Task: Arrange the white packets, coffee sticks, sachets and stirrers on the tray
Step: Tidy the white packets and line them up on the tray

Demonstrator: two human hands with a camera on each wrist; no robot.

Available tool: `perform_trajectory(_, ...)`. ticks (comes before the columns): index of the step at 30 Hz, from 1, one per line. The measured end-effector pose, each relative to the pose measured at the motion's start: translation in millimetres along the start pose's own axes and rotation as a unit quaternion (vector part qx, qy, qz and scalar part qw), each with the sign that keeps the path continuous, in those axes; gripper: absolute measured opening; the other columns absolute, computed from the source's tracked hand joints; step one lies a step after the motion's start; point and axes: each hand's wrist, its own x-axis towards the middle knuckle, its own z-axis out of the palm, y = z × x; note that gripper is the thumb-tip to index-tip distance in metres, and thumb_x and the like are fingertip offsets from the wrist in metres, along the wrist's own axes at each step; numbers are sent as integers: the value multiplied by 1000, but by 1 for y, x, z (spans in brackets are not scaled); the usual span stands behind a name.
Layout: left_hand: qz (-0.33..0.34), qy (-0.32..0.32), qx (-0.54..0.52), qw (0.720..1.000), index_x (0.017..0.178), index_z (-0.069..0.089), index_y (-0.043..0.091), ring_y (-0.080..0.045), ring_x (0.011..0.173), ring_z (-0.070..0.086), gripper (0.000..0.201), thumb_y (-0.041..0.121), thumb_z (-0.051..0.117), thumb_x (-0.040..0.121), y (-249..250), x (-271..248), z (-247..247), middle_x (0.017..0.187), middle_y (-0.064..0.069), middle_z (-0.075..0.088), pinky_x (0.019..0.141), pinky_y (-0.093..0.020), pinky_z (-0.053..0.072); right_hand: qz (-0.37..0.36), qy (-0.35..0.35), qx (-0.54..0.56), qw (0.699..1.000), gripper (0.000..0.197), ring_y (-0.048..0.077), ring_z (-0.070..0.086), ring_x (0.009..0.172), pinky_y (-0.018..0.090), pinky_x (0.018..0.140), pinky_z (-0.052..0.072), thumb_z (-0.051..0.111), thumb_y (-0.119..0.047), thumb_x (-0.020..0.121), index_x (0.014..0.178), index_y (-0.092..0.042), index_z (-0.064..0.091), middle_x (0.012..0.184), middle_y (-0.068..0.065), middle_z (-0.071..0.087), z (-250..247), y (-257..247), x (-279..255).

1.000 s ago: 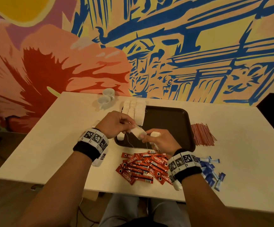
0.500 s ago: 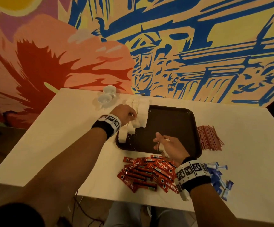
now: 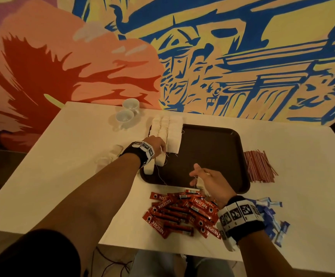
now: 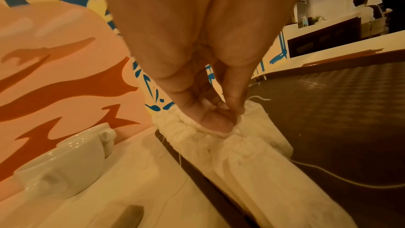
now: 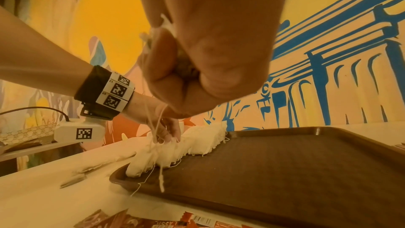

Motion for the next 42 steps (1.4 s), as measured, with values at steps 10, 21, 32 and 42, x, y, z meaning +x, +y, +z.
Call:
perform_trajectory(10, -26, 32, 27, 999, 122, 66, 21, -28, 117, 58, 30, 10, 60, 94, 0, 4, -3, 129, -9, 61, 97, -33, 47, 16, 15, 22, 1000, 52, 12, 60, 60, 21, 45, 44, 44, -61, 101, 110, -19, 71, 104, 10, 73, -2, 1, 7)
perform_trajectory(21, 81, 75, -279, 954, 111, 71, 28, 2, 87, 60, 20, 27, 71, 91, 80, -110, -21, 96, 15, 64, 83, -22, 47, 80, -77, 403, 909, 78, 14, 52, 51, 20, 36, 36, 39, -80, 90, 115, -10, 63, 84, 9, 62, -13, 17, -6)
perform_trajectory(32, 134, 61, -327, 933, 104, 66, 30, 8, 72, 59, 34, 35, 85, 76, 125, -205, 26, 85, 19, 62, 74, -15, 47, 105, -85, 511, 849, 65, 28, 68, 85, 40, 91, 55, 43, -76, 92, 106, -16, 61, 93, 14, 67, 5, 13, -48)
perform_trajectory(42, 80, 138, -355, 921, 93, 63, 28, -7, 70, 62, 25, 24, 83, 79, 109, -227, 33, 80, 3, 67, 66, -15, 48, 57, -105, 464, 878, 43, 28, 71, 88, 40, 81, 55, 43, -39, 106, 107, -3, 66, 96, 19, 75, 29, 17, -88)
